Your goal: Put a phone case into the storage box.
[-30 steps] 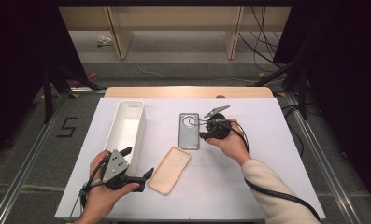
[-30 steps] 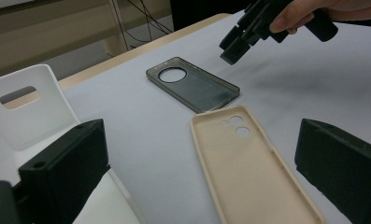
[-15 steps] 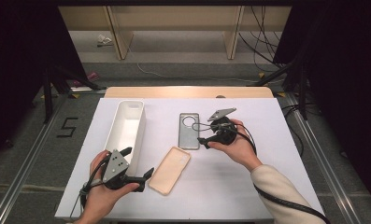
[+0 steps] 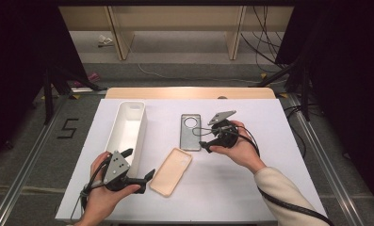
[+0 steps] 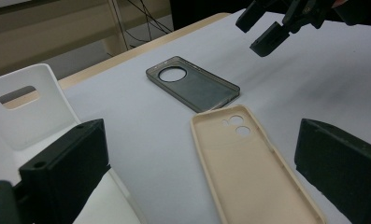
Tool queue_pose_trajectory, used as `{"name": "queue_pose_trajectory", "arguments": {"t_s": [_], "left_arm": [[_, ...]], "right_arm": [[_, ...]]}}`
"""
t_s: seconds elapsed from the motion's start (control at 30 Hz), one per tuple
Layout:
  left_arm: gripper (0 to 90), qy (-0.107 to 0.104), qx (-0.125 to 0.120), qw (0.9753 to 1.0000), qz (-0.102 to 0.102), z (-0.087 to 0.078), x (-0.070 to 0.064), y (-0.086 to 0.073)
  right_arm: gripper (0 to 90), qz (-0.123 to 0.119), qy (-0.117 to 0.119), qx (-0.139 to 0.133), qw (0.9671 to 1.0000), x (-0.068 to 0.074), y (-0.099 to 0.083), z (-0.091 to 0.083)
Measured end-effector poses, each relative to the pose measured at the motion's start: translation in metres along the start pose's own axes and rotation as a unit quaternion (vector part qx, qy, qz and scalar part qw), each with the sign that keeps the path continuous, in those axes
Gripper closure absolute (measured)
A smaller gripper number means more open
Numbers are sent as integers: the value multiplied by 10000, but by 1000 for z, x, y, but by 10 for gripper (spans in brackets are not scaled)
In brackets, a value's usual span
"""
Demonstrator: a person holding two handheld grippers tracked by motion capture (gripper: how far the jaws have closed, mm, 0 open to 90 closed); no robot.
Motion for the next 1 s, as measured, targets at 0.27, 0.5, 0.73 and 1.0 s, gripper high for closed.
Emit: {"name": "queue_pose_trajectory", "arguments": {"t_s": [0.27, 0.5, 0.73, 1.0], "left_arm": [[26, -20, 4, 10000, 4, 1, -1, 0], [26, -26, 18, 10000, -11, 1, -1, -1], [27, -41, 12, 10000, -18, 1, -2, -1], [27, -53, 11, 10000, -23, 2, -2, -1]], "right_arm": [[203, -382, -29, 326, 9987, 4, 0, 5], [223, -927, 11, 880, 9918, 10, -4, 15], [252, -1492, -24, 1555, 9765, 11, -3, 30], [273, -1984, -81, 2257, 9537, 7, 0, 48]]}}
Point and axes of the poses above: each handheld gripper's, and its own axes: z roughly forward along the jaws, y roughly out of its top, x roughly to its left, the point moved 10 cm from there along z, roughly forward along the jaws, and after that the axes turned 10 degrees about y, right-handed, at the moved point
